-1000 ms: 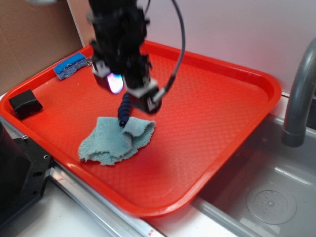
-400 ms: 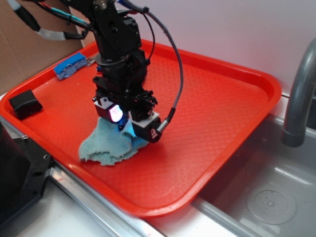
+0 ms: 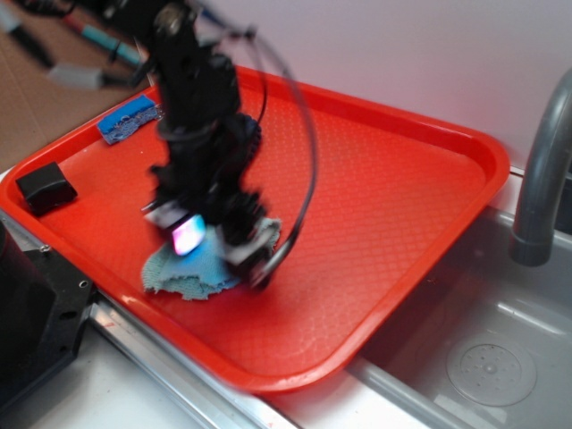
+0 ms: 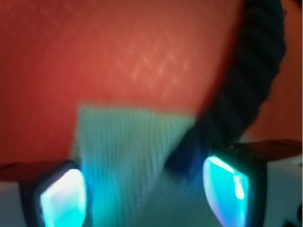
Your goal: Grab the blue cloth.
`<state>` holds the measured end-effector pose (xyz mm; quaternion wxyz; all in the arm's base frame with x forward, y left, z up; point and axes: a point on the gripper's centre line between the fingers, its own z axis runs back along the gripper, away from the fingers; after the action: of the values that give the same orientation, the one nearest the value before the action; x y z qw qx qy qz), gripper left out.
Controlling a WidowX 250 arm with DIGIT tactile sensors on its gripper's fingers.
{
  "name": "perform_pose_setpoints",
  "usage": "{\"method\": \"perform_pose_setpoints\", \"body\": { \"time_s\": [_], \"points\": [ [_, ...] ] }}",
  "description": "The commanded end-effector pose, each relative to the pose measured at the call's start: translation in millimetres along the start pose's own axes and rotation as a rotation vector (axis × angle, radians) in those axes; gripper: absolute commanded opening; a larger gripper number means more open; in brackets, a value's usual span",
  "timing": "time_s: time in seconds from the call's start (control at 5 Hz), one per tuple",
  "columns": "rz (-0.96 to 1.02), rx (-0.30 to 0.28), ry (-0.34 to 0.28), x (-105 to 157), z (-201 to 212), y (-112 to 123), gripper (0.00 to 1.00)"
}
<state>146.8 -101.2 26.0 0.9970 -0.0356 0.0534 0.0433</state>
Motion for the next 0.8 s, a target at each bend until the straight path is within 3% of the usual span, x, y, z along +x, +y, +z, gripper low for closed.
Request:
{"method": "perform_pose_setpoints", "body": {
  "time_s": [0.0,0.6],
  "points": [
    [0.017,-0.02,-0.09,-17,20,-8,1.0],
    [0.094,0.004,-0.052,38,5,-2,1.0]
  ]
}}
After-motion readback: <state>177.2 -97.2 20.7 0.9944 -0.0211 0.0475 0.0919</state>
